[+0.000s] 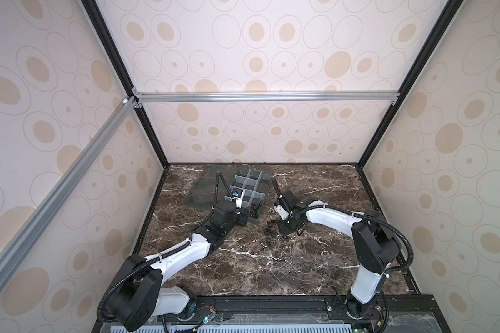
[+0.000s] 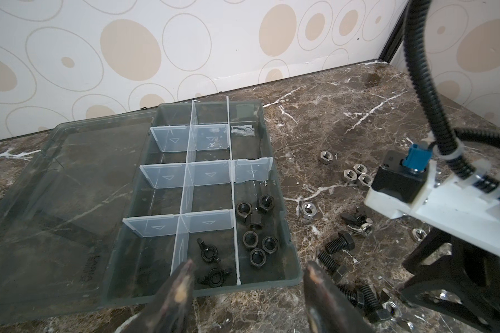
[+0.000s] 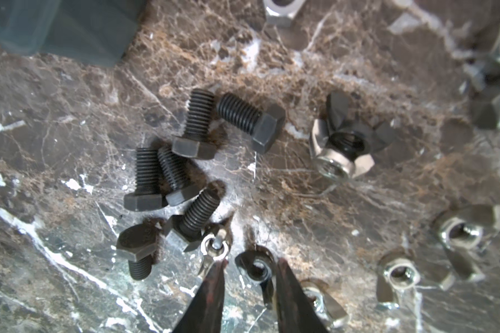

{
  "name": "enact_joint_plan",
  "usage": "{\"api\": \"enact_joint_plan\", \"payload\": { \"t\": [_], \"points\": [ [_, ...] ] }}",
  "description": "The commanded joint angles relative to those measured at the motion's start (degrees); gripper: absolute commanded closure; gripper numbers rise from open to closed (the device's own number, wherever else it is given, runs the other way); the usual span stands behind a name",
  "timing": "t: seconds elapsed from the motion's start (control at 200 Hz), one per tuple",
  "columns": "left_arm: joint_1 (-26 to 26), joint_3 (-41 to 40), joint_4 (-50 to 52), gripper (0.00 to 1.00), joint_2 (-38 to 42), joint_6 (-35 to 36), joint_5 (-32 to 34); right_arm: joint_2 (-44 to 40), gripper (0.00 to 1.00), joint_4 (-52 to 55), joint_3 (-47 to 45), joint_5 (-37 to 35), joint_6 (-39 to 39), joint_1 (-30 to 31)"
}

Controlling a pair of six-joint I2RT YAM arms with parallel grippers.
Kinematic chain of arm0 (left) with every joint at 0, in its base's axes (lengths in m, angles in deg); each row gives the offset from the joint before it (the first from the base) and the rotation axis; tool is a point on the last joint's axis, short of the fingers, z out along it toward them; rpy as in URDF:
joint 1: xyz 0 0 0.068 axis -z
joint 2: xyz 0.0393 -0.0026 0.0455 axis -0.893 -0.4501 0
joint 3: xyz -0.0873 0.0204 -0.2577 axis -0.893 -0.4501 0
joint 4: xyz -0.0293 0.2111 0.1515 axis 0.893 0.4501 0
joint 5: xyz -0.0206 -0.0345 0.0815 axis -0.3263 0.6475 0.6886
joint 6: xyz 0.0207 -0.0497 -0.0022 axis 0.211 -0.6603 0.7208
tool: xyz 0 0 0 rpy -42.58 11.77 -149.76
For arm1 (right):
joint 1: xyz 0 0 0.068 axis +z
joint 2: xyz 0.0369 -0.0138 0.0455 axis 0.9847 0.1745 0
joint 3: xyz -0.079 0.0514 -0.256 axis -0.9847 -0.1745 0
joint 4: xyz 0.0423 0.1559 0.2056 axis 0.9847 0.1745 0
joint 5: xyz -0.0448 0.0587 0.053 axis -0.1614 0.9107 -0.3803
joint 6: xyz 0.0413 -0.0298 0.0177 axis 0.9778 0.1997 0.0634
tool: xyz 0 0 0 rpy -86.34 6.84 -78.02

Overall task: Sort the screws and nuts into containers
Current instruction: Pick up the nut from the center of the table.

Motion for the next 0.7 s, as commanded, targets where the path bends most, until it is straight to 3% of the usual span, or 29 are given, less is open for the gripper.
{"api": "enact_joint_plan", "payload": {
  "t": [0.0, 0.24, 0.45, 0.695],
  "points": [
    [-0.21, 0.61, -0.84, 0.39, 0.06, -0.80, -0.07, 2.39, 0.68, -0.02, 0.38, -0.47, -2.83, 0.78],
    [-0.19, 0.77, -0.48, 0.39, 0.05, -0.70, 0.19, 4.66, 0.77, -1.39, -0.31, -1.70, -3.14, 0.86],
    [-0.20, 1.59, -0.61, 0.39, -0.86, -0.67, 0.11, 5.73, 0.92, -1.50, 0.42, -2.35, -3.38, 0.87],
    [-0.19, 1.50, -1.74, 0.38, -0.14, -0.68, 0.88, 2.73, 0.99, 3.48, 5.47, -3.68, -2.73, 0.86]
  ]
}}
